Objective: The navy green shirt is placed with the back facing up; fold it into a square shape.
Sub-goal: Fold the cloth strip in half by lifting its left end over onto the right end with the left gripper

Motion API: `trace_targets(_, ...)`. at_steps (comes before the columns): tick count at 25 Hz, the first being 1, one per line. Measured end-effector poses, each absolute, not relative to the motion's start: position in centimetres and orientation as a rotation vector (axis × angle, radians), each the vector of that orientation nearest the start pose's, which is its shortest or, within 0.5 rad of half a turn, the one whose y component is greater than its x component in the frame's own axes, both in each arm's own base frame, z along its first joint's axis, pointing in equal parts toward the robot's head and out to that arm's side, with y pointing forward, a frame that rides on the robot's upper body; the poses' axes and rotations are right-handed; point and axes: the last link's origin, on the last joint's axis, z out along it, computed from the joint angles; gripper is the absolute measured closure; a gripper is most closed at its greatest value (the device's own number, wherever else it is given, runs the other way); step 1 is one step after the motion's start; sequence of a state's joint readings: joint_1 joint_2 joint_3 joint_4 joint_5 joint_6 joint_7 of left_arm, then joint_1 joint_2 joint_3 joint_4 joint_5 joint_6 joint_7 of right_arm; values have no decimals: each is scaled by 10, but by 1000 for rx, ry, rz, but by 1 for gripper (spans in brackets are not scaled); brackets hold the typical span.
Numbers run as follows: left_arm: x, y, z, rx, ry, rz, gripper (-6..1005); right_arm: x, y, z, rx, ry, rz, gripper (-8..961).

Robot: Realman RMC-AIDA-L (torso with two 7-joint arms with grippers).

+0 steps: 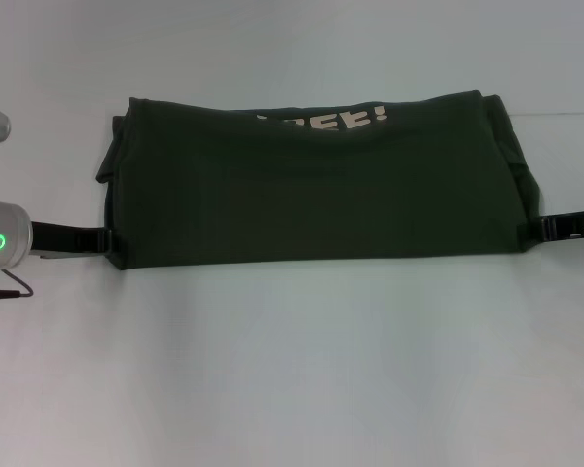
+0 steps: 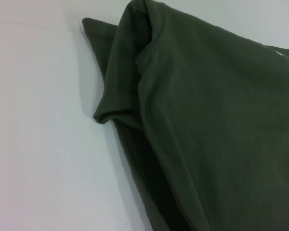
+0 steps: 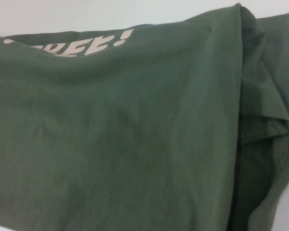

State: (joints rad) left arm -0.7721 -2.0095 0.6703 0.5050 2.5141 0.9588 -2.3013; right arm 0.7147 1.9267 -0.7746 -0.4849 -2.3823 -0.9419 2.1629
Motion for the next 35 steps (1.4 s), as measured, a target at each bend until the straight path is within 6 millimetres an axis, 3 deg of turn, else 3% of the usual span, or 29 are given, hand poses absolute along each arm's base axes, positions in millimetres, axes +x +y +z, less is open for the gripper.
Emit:
trace_targets(22,-297,419,10,-2105,-1484,-138,971,325,414,42,-2123,1362,103,871)
trace_targets(35,-290,404,27,-2217,-1545,-164,961,326,398,58,-2182,1375,128,841)
